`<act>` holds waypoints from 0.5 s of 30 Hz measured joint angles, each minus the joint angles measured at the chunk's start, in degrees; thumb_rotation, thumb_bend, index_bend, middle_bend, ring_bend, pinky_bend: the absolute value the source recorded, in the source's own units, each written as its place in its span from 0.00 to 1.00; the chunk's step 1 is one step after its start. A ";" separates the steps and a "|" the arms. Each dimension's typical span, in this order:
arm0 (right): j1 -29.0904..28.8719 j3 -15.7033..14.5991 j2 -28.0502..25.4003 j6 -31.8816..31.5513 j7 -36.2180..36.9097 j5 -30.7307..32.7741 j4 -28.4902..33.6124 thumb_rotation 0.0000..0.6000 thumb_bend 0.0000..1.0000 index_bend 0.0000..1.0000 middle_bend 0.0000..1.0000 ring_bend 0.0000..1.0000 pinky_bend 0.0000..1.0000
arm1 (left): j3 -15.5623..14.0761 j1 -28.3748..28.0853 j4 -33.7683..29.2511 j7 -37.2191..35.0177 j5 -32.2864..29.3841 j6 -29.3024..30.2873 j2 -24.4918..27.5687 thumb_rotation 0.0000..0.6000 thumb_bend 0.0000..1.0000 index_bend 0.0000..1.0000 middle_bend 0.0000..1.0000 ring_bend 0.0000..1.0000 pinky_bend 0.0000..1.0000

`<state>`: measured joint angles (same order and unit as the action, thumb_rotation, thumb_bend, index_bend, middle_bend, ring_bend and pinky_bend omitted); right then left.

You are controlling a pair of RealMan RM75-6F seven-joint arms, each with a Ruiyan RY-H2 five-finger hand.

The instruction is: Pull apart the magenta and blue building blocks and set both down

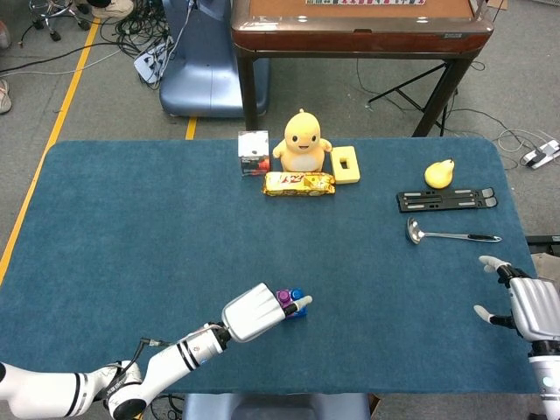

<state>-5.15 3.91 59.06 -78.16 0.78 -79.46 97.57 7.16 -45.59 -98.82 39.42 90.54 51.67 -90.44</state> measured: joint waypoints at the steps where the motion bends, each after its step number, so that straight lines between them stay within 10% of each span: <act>1: 0.01 -0.05 0.08 0.07 0.06 0.02 -0.13 1.00 0.00 0.24 0.34 0.39 0.65 | -0.15 -0.12 0.26 0.23 -0.24 -0.03 -0.37 1.00 0.34 0.18 1.00 0.97 1.00; 15: 0.10 -0.34 0.94 0.21 1.09 -0.18 -1.54 1.00 0.00 0.24 0.34 0.39 0.65 | -1.52 -2.69 1.52 2.71 -4.08 -3.22 -2.26 1.00 0.34 0.18 1.00 0.97 1.00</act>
<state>-5.05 3.57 60.00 -77.95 1.86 -79.64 96.02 5.64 -48.28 -97.30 42.14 86.46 48.45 -92.69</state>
